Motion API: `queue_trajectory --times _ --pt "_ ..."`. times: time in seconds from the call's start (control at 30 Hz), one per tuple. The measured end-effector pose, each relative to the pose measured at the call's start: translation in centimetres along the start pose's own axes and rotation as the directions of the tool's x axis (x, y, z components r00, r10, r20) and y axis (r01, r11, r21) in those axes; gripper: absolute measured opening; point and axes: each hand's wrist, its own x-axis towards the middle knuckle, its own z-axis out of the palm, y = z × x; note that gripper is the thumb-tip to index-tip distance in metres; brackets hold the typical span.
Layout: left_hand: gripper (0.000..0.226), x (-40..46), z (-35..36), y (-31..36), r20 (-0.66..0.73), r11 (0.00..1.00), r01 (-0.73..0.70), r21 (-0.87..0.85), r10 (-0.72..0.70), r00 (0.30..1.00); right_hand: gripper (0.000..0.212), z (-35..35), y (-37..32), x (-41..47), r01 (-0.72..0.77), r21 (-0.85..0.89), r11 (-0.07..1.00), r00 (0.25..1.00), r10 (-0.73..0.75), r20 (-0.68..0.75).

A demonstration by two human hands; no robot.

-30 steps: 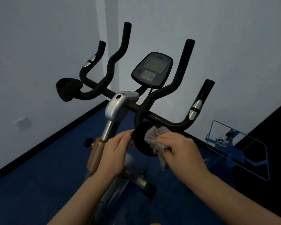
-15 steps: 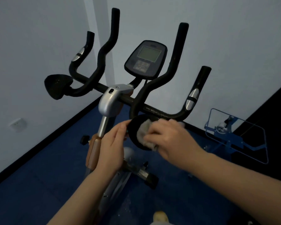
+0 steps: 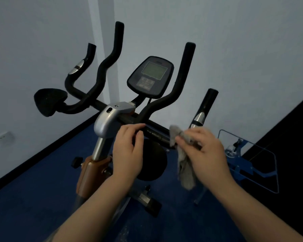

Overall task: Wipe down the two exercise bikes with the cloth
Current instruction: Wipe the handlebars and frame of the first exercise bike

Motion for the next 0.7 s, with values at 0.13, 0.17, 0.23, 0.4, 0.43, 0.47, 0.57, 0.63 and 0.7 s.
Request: queue_trajectory --times 0.13,0.17,0.23,0.4,0.43,0.47,0.57,0.63,0.7 --pt "0.022 -0.1 1.0 -0.4 -0.087 0.984 -0.033 0.174 0.049 0.995 0.038 0.6 1.0 3.1 0.134 -0.216 0.967 0.983 -0.102 0.153" --pt "0.024 -0.3 0.9 -0.6 -0.088 0.979 -0.058 0.196 0.077 0.993 0.040 0.9 1.8 3.0 0.226 -0.295 0.928 0.945 -0.135 0.298" --pt "0.029 -0.5 0.8 -1.2 -0.074 0.974 -0.096 0.207 0.113 0.991 0.041 0.6 3.6 2.6 0.418 -0.417 0.807 0.865 -0.214 0.453" --pt "0.030 -0.8 1.0 -1.3 -0.111 0.985 -0.103 0.140 0.119 0.987 0.022 -0.4 6.0 3.0 0.561 -0.536 0.631 0.826 -0.388 0.409" --pt "0.029 -0.9 1.1 -1.4 -0.118 0.985 -0.107 0.136 0.123 0.985 0.026 0.3 6.3 2.9 0.565 -0.562 0.603 0.825 -0.399 0.402" --pt "0.029 -0.9 1.1 -1.4 -0.123 0.985 -0.109 0.134 0.126 0.984 0.030 1.0 6.4 2.9 0.557 -0.582 0.592 0.830 -0.401 0.387" --pt "0.027 -0.7 1.1 -1.4 -0.128 0.983 -0.116 0.146 0.135 0.983 0.032 2.8 5.6 3.7 0.530 -0.609 0.591 0.848 -0.374 0.375" --pt "0.025 -0.7 1.1 -1.5 -0.129 0.980 -0.128 0.154 0.148 0.981 0.033 3.6 4.2 5.0 0.492 -0.629 0.602 0.867 -0.273 0.417" --pt "0.024 -0.5 1.1 -1.6 -0.134 0.980 -0.125 0.155 0.146 0.980 0.039 5.1 3.4 7.0 0.437 -0.605 0.665 0.870 -0.142 0.472"
